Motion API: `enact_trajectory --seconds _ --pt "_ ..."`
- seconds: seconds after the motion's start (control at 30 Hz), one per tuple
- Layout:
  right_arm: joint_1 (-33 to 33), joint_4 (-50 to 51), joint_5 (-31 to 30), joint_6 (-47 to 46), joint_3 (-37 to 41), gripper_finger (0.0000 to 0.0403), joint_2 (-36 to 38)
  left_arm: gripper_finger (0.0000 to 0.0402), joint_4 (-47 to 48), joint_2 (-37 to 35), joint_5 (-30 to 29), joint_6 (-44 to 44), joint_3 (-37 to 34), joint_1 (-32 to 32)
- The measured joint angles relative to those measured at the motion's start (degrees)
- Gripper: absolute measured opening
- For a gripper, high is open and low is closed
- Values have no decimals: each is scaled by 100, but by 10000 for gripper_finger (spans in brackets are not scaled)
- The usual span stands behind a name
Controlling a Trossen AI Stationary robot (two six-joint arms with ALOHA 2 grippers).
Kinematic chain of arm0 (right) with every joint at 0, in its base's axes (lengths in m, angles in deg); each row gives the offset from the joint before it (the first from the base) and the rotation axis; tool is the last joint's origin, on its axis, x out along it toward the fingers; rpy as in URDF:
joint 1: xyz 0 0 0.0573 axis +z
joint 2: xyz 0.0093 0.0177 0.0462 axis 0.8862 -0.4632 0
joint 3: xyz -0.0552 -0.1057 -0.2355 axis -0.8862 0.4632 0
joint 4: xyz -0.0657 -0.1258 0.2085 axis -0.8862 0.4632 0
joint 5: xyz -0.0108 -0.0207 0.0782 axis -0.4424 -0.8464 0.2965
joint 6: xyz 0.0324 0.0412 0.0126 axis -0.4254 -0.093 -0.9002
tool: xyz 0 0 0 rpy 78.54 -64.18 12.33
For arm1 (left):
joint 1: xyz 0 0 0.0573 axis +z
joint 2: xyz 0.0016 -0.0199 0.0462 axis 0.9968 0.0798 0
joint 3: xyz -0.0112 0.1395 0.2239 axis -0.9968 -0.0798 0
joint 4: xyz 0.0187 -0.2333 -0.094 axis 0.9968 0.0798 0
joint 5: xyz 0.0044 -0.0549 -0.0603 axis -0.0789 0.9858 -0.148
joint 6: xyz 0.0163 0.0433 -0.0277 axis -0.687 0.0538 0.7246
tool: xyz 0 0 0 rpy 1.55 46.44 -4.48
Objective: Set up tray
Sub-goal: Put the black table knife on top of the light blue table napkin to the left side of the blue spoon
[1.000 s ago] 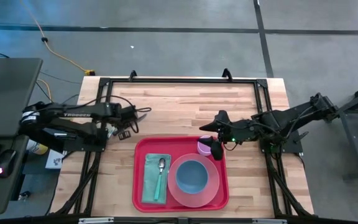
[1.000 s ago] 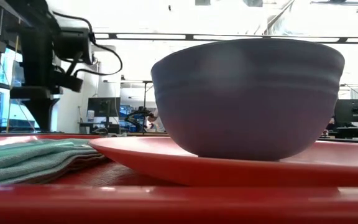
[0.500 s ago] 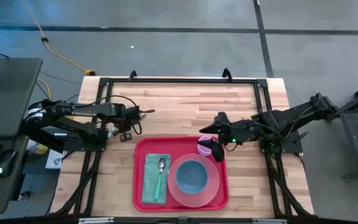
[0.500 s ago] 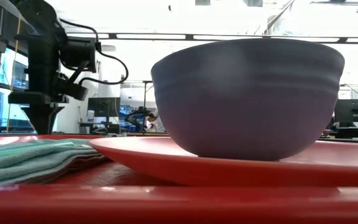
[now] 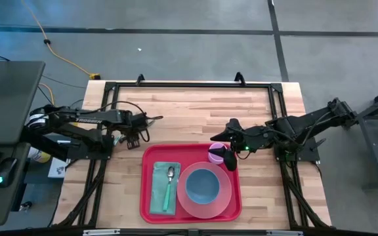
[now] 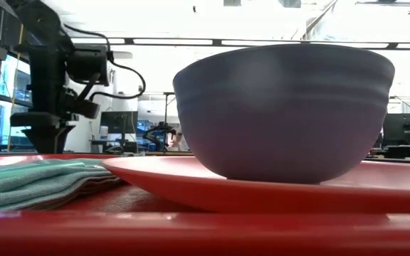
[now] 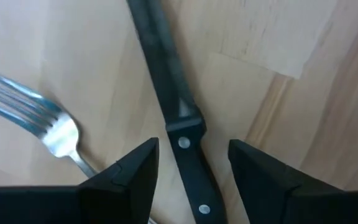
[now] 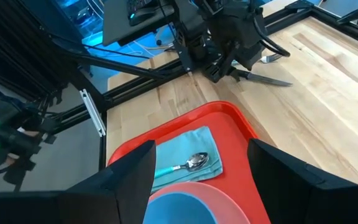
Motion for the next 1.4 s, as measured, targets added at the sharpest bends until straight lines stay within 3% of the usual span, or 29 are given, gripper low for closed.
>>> enact_trajectory --seconds 0.27,0.6,0.97,1.17,1.4 --pt "0 -1 35 -47 1 236 0 203 -158 2 -53 279 -210 -4" --pt "0 -1 36 -58 1 236 0 46 -396 22 -134 298 -224 0" --pt "2 -1 81 -66 0 236 0 46 -390 34 26 295 -184 4" --pt "0 5 82 7 1 236 0 46 134 67 209 122 425 -2" --pt "0 45 99 64 1 236 0 46 717 55 -77 -8 1225 -1"
